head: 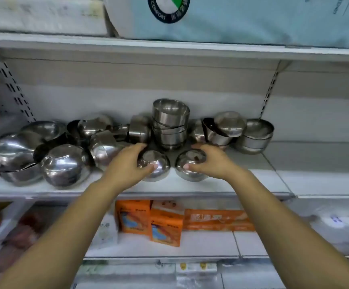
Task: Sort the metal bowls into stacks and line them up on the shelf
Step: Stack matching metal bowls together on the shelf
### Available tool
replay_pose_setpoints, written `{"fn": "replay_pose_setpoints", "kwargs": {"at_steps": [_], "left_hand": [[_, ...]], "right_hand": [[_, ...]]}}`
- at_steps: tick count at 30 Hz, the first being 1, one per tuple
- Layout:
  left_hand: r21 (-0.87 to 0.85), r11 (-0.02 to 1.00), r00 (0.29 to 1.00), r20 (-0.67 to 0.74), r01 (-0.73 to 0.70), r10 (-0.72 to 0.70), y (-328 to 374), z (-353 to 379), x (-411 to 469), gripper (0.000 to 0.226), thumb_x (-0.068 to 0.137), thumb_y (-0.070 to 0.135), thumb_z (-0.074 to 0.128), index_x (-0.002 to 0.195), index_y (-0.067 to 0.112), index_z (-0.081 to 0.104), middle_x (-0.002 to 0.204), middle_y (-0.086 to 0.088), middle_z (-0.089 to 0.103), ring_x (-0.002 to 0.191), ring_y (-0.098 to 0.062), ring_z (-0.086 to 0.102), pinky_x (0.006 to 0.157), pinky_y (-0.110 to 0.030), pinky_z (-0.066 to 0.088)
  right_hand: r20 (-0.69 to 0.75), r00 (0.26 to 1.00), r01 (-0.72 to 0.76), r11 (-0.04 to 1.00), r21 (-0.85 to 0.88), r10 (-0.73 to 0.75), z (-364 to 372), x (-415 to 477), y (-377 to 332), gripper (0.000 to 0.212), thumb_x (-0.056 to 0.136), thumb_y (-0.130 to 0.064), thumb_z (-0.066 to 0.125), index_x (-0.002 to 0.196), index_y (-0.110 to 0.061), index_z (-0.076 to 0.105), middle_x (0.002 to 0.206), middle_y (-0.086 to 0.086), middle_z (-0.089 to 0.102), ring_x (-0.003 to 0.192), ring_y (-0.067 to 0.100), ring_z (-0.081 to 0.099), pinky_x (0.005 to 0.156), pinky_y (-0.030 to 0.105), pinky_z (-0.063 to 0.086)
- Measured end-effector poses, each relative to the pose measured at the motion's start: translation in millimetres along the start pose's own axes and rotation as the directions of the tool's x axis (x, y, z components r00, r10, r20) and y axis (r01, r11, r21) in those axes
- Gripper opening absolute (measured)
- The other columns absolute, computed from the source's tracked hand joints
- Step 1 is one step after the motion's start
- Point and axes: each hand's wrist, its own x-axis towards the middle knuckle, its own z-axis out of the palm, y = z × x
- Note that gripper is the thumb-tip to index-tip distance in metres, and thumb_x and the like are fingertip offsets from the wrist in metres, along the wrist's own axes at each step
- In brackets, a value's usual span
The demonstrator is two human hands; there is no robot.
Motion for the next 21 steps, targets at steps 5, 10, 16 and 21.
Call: {"fn": "replay_pose_setpoints", "kwargs": {"at_steps": [5,10,16,21], "left_hand": [[-0.080,0.988,0.989,-0.051,0.131,-0.136,3.1,31.4,17.0,0.077,0.083,0.042,0.080,0.147,0.013,0.048,0.142,-0.008,0.057,0.126,-0.024,0.056,0.092,-0.025,0.039],[-0.121,0.975,0.973,-0.113,0.187,-0.200,5.4,54.2,24.4,0.066,0.082,0.037,0.083,0.137,0.012,0.056,0.121,-0.002,0.059,0.117,-0.023,0.059,0.089,-0.026,0.042],[-0.102,0.977,0.968,-0.150,0.186,-0.200,-6.9,72.9,25.2,0.078,0.068,0.063,0.071,0.129,0.014,0.063,0.123,-0.007,0.065,0.117,-0.028,0.056,0.101,-0.043,0.049],[-0.059,0.978,0.958,-0.197,0.199,-0.207,-2.7,88.3,16.9,0.078,0.075,0.060,0.070,0.137,0.015,0.055,0.140,-0.006,0.054,0.129,-0.029,0.047,0.110,-0.045,0.040]], "right_hand": [[0.046,0.999,0.000,1.000,0.032,-0.001,17.0,23.5,28.5,0.061,0.057,-0.067,0.076,0.110,-0.041,0.062,0.108,-0.018,0.069,0.106,0.011,0.066,0.091,0.032,0.053],[0.037,0.998,0.049,0.992,0.114,-0.053,25.3,31.6,45.5,0.082,0.059,-0.064,0.081,0.131,-0.039,0.050,0.124,-0.018,0.057,0.117,0.013,0.058,0.101,0.041,0.051],[0.053,0.998,0.028,0.998,-0.060,-0.025,36.1,39.8,53.4,0.120,0.049,-0.077,0.080,0.150,-0.040,0.028,0.157,-0.001,0.033,0.141,0.026,0.034,0.110,0.038,0.043],[0.063,0.997,0.054,0.990,-0.130,-0.046,37.7,35.5,54.5,0.129,0.054,-0.069,0.086,0.157,-0.035,0.016,0.165,-0.005,0.016,0.150,0.026,0.015,0.116,0.037,0.032]]}}
